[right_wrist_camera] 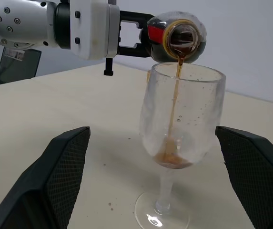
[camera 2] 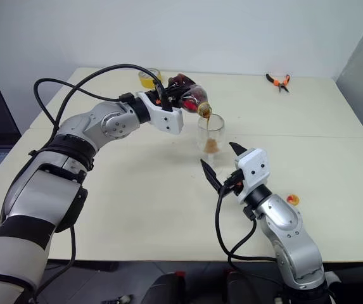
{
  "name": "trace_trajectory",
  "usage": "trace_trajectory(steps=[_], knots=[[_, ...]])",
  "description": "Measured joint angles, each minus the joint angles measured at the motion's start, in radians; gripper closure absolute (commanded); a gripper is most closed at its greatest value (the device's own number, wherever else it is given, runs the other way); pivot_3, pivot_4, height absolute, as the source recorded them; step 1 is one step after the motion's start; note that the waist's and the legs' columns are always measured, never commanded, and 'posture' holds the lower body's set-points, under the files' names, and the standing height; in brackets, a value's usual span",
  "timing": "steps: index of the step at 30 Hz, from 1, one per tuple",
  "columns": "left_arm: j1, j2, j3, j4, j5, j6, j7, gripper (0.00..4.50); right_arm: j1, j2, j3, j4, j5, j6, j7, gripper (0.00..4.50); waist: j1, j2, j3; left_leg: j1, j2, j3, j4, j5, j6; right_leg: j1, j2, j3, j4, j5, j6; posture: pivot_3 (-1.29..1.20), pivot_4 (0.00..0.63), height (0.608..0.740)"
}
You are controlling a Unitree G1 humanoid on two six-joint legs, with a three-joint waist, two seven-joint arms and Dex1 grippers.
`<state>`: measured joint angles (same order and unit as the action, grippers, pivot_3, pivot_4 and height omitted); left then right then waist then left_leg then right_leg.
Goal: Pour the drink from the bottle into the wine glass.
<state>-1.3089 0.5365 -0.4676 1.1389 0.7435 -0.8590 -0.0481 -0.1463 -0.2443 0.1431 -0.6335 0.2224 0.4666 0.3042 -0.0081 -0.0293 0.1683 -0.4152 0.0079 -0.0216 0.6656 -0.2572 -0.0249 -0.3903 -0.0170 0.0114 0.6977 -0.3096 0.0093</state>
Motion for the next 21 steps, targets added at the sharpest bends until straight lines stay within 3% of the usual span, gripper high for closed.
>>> trace_trajectory(steps=[21], knots=[[-0.029,0.000,-0.019,0.012,0.026,0.001,0.038,3.87,-0.003,0.006,-0.001,0.000,-0.002,0.001,-0.004,0.00,0.000,0.000,0.000,0.000,0.000,0.000,0.000,0.000,0.000,0.000,0.000,0.000,0.000,0.000,0.000,0.00,0.150,0.740]])
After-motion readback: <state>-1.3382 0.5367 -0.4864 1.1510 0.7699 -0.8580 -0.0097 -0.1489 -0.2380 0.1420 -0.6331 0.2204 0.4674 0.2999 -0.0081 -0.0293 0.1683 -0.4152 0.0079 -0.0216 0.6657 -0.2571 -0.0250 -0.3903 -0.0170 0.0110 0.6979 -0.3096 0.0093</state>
